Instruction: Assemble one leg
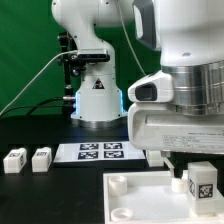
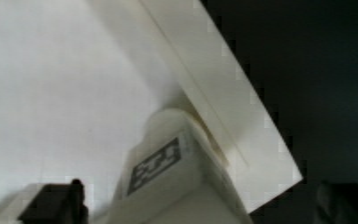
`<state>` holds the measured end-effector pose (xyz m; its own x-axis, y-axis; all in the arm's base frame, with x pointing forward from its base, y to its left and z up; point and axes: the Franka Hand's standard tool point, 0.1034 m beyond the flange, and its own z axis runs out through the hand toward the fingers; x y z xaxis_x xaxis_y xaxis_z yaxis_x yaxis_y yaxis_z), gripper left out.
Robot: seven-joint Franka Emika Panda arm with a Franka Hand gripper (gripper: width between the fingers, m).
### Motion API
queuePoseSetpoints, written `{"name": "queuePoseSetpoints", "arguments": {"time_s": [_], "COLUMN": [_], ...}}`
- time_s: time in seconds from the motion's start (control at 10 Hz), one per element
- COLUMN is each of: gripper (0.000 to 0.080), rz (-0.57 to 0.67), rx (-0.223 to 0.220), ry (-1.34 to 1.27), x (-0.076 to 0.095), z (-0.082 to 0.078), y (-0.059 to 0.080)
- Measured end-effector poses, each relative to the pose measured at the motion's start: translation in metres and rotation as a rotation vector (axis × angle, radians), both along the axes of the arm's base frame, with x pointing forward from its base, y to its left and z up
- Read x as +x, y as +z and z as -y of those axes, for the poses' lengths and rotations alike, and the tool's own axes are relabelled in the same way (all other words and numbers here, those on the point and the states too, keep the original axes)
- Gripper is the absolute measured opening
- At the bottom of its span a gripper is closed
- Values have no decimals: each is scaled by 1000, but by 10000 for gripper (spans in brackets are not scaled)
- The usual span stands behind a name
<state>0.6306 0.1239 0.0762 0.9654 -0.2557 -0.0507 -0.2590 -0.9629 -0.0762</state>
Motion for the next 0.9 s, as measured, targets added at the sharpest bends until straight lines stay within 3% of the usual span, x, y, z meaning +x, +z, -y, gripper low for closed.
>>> {"name": "queuePoseSetpoints", "arguments": {"time_s": [0.3,0.5,0.6,0.7,0.9], "gripper": [649,389,389,301,300], "rz": [29,25,18,13,-3], "rx": [-29,-26,-26,-30,-26], "ry": [223,176,94,27,-152], "x": [2,1,1,1,2], "z": [-1,-1,-2,1,3], "y": [1,1,1,0,-1]}}
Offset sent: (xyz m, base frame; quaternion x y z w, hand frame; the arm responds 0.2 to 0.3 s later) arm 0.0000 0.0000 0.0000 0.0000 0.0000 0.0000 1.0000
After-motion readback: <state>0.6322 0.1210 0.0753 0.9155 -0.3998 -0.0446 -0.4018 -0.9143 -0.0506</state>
